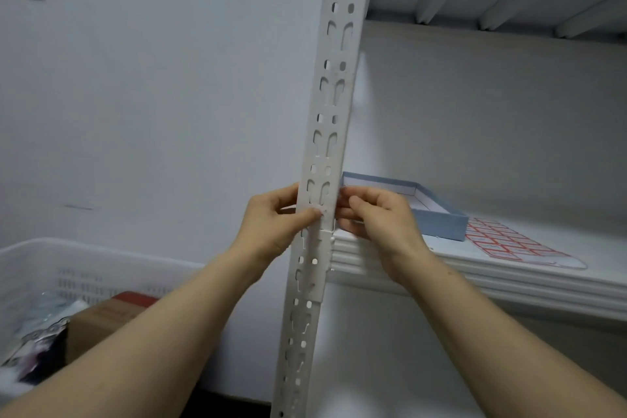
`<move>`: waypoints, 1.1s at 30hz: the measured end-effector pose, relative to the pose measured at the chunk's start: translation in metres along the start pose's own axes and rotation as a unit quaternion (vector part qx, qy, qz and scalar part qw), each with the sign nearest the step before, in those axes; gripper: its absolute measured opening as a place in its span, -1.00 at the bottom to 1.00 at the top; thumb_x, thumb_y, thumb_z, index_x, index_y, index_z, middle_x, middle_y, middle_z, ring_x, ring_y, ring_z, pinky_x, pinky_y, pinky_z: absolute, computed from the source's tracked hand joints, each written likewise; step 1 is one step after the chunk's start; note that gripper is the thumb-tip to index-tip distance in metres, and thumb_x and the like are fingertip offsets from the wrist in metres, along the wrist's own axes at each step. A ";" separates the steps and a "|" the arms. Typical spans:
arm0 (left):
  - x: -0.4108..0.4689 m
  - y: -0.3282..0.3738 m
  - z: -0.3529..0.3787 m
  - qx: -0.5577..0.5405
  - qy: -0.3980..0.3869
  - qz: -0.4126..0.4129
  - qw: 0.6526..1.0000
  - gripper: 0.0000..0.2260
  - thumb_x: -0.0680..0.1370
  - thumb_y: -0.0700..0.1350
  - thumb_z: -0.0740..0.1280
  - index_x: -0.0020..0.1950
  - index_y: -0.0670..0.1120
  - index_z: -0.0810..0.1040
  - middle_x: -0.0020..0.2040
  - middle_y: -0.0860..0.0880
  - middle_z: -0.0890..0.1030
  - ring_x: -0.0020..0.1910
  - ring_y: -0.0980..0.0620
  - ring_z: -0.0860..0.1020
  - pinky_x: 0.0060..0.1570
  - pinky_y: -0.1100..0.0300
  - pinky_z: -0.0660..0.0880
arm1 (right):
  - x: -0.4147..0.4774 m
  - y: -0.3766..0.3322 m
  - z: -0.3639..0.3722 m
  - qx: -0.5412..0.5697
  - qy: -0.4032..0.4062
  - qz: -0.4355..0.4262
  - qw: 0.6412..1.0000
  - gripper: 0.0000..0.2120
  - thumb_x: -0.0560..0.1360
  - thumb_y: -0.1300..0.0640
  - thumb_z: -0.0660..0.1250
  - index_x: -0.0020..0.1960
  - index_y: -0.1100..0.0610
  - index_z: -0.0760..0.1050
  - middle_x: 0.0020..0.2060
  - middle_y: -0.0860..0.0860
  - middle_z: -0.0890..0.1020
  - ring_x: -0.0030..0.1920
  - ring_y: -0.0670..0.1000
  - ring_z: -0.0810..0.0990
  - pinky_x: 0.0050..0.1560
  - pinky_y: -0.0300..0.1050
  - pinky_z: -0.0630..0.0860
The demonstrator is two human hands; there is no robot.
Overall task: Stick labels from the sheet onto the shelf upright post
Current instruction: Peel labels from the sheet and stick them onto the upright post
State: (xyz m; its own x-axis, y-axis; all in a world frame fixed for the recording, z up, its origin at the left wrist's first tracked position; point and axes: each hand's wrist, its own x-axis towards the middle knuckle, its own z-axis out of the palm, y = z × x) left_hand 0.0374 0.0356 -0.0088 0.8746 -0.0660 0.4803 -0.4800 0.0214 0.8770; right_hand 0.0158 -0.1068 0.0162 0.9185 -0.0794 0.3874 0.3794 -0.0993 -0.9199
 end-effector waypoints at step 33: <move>0.007 -0.001 0.009 0.107 0.043 0.009 0.993 -0.81 0.41 -0.12 0.49 0.02 -0.02 0.67 -0.14 -0.03 0.70 -0.15 0.01 0.66 -0.40 0.33 0.37 | 0.002 0.001 -0.009 0.015 -0.075 0.007 0.997 -0.78 0.57 0.29 0.21 -0.08 0.12 0.61 -0.11 0.13 0.69 -0.21 -0.07 0.65 -0.12 -0.27 0.61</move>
State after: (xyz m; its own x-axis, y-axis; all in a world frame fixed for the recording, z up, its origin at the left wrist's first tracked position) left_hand 0.0436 0.0260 -0.0065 0.8641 0.0192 0.5029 -0.4905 -0.1911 0.8502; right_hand 0.0170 -0.1159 0.0168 0.9294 0.0691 0.3625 0.3670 -0.0701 -0.9276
